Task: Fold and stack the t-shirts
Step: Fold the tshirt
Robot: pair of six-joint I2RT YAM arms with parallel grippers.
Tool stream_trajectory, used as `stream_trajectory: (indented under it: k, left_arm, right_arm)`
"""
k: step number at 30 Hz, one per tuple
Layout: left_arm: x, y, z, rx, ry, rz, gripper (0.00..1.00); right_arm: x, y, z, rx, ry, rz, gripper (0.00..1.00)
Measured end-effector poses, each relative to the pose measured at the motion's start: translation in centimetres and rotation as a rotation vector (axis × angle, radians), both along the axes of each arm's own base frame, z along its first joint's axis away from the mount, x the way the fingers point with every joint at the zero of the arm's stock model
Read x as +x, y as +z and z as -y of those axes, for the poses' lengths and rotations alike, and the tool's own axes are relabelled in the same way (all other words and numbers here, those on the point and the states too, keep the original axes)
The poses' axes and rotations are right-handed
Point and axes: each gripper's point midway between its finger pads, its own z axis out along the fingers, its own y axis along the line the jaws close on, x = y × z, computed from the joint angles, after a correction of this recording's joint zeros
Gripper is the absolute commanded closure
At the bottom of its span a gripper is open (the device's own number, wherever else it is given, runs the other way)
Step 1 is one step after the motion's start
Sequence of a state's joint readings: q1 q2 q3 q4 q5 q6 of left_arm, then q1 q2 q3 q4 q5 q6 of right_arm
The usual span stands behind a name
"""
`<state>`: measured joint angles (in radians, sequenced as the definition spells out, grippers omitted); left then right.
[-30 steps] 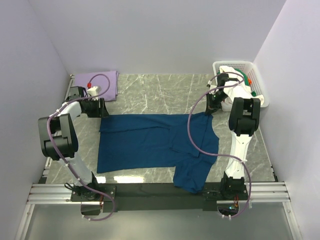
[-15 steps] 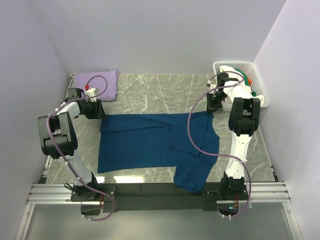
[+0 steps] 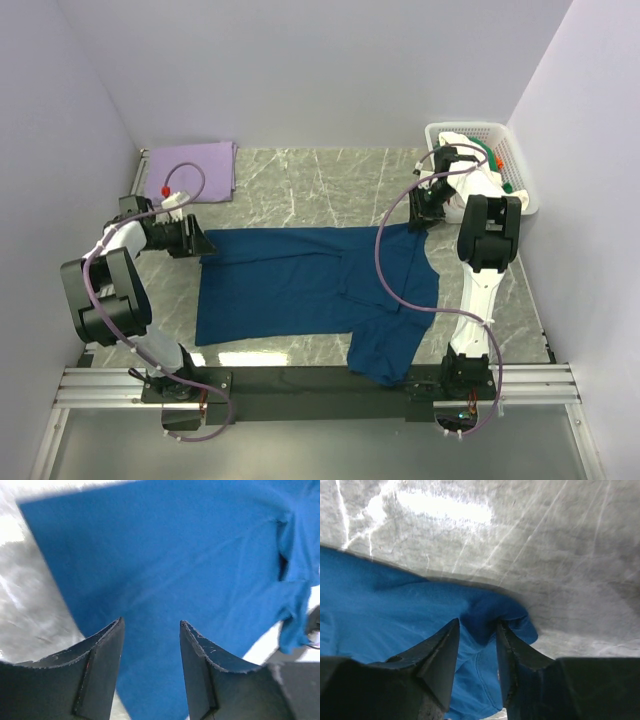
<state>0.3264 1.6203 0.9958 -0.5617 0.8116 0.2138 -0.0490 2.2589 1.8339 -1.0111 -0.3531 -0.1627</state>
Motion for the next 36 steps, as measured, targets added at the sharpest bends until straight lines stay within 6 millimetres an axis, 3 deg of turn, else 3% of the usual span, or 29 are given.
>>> stream_trajectory:
  k: [4, 5, 9, 18, 28, 36]
  left_arm:
    - [-1.0, -0.2, 0.1, -0.051, 0.036, -0.054, 0.45]
    - [-1.1, -0.2, 0.0, -0.058, 0.043, -0.063, 0.44]
    - [-1.6, -1.2, 0.1, -0.09, 0.058, -0.127, 0.43]
    - [-3.2, -3.7, 0.7, -0.144, 0.068, -0.284, 0.36]
    - [-3.2, -4.3, 0.3, -0.184, 0.132, -0.349, 0.32]
    - [-3.1, -4.3, 0.3, -0.19, 0.148, -0.361, 0.33]
  right_arm:
    - [-0.4, 0.0, -0.1, 0.014, -0.009, -0.014, 0.56]
    - [-0.4, 0.0, -0.1, 0.016, -0.01, -0.015, 0.51]
    - [-0.7, 0.2, -0.2, 0.027, -0.012, -0.026, 0.45]
    - [-2.0, 0.8, -0.5, 0.075, -0.015, -0.07, 0.44]
    - [-3.8, 1.0, -1.1, 0.131, -0.019, -0.11, 0.44]
    - [-5.3, 0.2, -1.3, 0.14, -0.015, -0.148, 0.52]
